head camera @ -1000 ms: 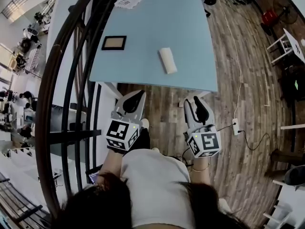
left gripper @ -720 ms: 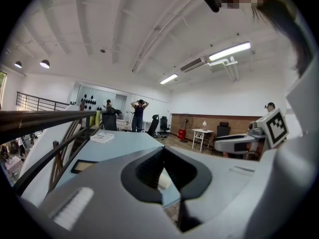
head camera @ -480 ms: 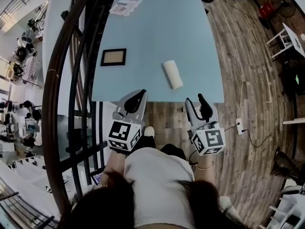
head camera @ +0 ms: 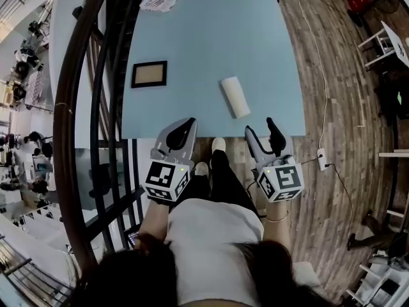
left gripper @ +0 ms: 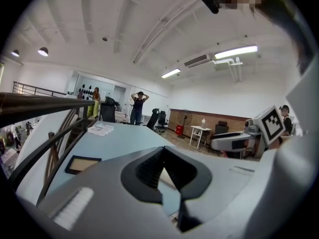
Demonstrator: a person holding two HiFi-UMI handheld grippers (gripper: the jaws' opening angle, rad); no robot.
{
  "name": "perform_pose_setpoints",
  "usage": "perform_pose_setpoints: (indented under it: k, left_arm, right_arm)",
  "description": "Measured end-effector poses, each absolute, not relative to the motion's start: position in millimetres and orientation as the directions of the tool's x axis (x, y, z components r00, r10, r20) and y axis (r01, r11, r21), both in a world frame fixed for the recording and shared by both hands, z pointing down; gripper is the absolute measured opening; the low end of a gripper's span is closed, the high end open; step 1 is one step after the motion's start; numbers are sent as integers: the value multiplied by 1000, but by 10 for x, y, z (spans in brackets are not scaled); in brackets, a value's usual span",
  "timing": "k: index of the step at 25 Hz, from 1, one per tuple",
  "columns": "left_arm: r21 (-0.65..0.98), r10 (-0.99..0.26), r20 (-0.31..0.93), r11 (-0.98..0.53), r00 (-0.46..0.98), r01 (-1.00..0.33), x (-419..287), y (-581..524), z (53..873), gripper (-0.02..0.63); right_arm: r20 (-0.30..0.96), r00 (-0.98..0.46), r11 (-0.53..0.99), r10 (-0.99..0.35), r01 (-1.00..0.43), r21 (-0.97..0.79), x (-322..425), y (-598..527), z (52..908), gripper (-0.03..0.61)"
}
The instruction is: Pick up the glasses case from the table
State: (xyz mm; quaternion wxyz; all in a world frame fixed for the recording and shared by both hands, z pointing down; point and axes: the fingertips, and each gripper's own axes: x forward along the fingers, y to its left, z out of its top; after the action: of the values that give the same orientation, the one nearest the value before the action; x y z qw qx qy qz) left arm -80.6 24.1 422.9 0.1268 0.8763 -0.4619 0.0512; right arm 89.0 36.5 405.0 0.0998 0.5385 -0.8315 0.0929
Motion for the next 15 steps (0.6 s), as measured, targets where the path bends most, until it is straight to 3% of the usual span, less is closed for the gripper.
perform_pose_setpoints:
  k: [7,15]
  left_arm:
    - [175,-809,209,-522,550,-835,-828,7,4253,57]
    - [160,-826,199,-503,527,-849,-652,-1052,4127,57]
  right_arm:
    - [295,-422,425,-857,-903,-56,871,135,4172,252]
    - [314,-451,450,-835,-889,-80,1082,-876,4202,259]
